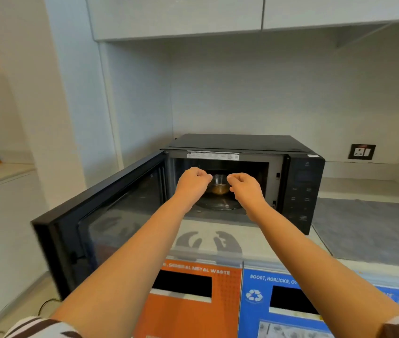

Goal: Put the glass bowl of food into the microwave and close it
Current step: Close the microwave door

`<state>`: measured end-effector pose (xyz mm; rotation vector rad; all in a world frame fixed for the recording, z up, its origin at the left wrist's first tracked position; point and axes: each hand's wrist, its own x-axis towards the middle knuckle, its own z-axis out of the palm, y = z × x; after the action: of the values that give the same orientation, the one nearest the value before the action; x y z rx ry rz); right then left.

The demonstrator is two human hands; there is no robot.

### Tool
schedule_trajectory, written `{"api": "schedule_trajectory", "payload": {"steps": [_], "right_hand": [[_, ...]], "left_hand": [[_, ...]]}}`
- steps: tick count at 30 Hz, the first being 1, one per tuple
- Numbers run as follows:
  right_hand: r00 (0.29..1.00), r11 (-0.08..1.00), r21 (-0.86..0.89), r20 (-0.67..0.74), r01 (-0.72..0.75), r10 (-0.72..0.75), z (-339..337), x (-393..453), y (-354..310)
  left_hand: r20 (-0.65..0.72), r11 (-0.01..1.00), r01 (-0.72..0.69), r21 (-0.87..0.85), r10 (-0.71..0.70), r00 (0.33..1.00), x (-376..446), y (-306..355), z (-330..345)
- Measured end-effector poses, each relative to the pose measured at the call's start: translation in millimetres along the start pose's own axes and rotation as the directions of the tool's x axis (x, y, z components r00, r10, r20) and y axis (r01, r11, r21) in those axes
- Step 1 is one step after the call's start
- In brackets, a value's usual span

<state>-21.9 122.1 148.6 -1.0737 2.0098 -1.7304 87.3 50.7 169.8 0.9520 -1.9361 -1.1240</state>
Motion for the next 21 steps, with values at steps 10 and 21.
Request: {"api": "schedule_trajectory", "payload": {"steps": [10, 21], "right_hand": [[0.989, 1.000, -0.007, 0.149, -0.011, 0.012, 41.0, -101.4, -11.8], [0.987, 0.999, -0.036, 0.158, -0.007, 0.013, 34.2, -123.6, -12.2]], "left_hand": [[-0.164, 0.732, -0.091, 0.675, 0.270, 0.949, -78.7, 16.2, -88.0], [-0.316, 0.267, 0.415, 0.869, -0.345, 0.884, -103.4, 15.5, -136.2]]}}
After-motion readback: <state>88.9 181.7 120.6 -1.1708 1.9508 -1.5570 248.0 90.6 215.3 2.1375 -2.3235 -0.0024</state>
